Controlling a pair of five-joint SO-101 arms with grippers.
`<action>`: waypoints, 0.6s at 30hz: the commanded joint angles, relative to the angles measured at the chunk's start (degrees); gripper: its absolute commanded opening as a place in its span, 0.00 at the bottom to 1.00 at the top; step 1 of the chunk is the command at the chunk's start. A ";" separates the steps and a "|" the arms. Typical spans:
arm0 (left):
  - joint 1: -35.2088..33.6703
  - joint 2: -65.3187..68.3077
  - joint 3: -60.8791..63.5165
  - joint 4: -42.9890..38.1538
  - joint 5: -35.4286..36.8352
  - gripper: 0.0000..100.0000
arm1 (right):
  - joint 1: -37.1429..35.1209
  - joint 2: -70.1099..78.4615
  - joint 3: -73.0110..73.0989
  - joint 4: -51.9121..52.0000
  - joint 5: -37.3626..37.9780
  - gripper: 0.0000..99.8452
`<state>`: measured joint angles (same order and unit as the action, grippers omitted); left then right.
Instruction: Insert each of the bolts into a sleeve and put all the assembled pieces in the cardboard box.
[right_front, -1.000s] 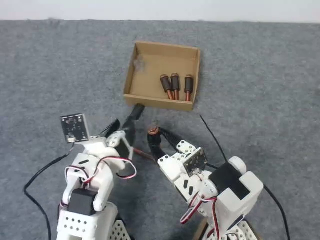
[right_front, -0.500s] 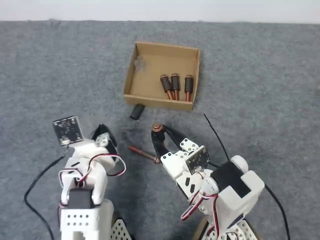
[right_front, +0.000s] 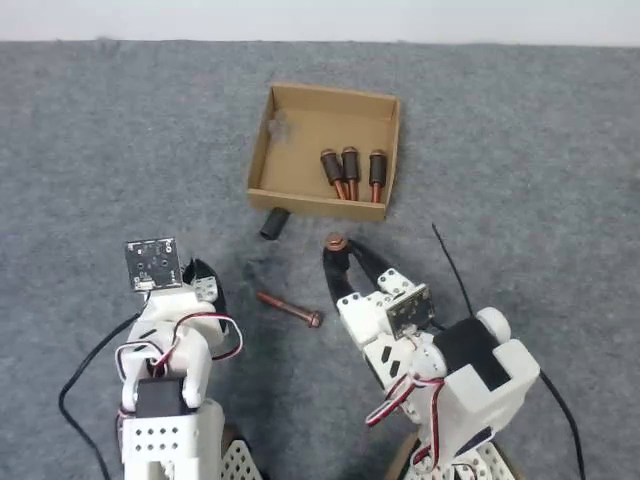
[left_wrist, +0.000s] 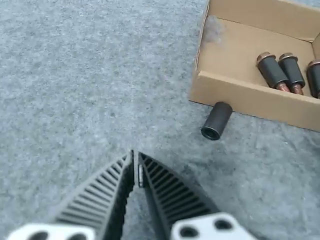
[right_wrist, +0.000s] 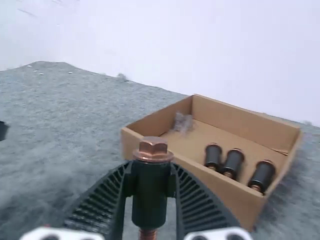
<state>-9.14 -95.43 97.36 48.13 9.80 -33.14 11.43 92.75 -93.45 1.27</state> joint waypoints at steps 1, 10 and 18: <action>1.32 -0.44 -0.40 -1.32 -0.70 0.01 | 4.00 -1.19 -5.01 -0.04 1.23 0.01; 2.73 -0.70 -0.40 2.29 -7.65 0.01 | 7.43 -1.19 -14.33 0.57 1.32 0.01; 2.73 -0.70 -0.40 1.93 -8.26 0.01 | 7.52 -1.19 -26.90 15.08 1.32 0.01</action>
<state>-6.68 -95.43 97.63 50.24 2.15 -26.55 11.43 72.79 -81.93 1.54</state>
